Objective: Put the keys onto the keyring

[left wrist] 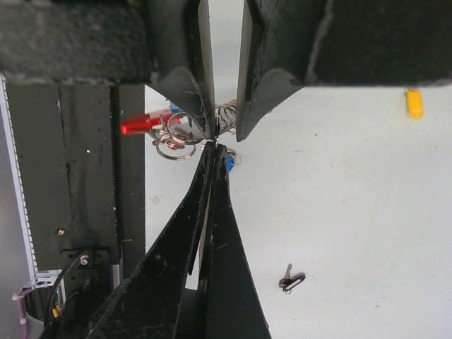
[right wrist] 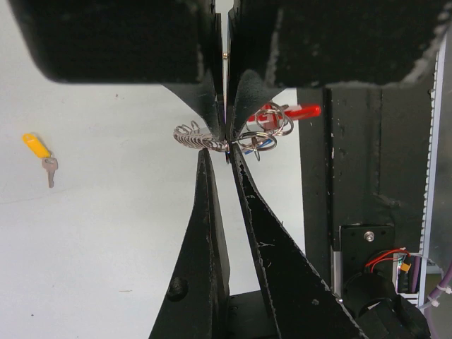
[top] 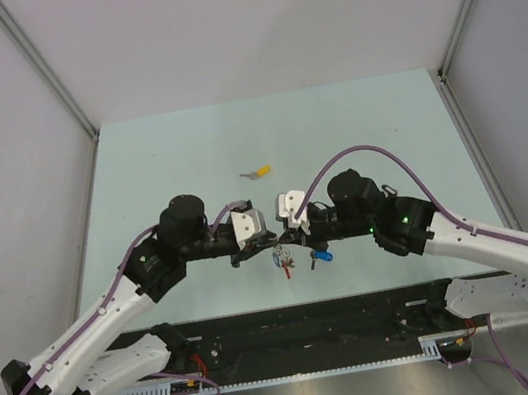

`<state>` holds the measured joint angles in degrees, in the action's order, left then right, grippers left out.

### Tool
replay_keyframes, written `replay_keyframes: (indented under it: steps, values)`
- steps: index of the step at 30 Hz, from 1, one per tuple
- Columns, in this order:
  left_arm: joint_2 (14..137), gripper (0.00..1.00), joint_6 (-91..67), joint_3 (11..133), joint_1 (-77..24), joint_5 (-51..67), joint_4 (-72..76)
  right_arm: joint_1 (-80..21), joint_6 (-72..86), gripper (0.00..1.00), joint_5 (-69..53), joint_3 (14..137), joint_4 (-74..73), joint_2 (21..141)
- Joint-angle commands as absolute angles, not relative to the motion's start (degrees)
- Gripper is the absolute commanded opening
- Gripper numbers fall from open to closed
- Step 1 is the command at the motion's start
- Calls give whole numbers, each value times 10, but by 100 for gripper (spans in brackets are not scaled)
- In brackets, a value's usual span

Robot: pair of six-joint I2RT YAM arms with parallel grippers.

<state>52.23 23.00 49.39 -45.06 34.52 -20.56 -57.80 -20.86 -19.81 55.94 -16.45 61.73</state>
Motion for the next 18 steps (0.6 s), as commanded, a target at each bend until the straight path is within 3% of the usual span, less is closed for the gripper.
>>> replay_keyframes:
  steps: [1,13,18]
  values:
    - [511,21,241,488,-454,323,-191,-583,-208,0,-200,589,-143,615]
    - [516,16,236,486,-460,329,-181,-584,-207,0,-198,591,-146,615]
    - [517,9,236,483,-461,327,-176,-586,-205,0,-199,591,-145,616]
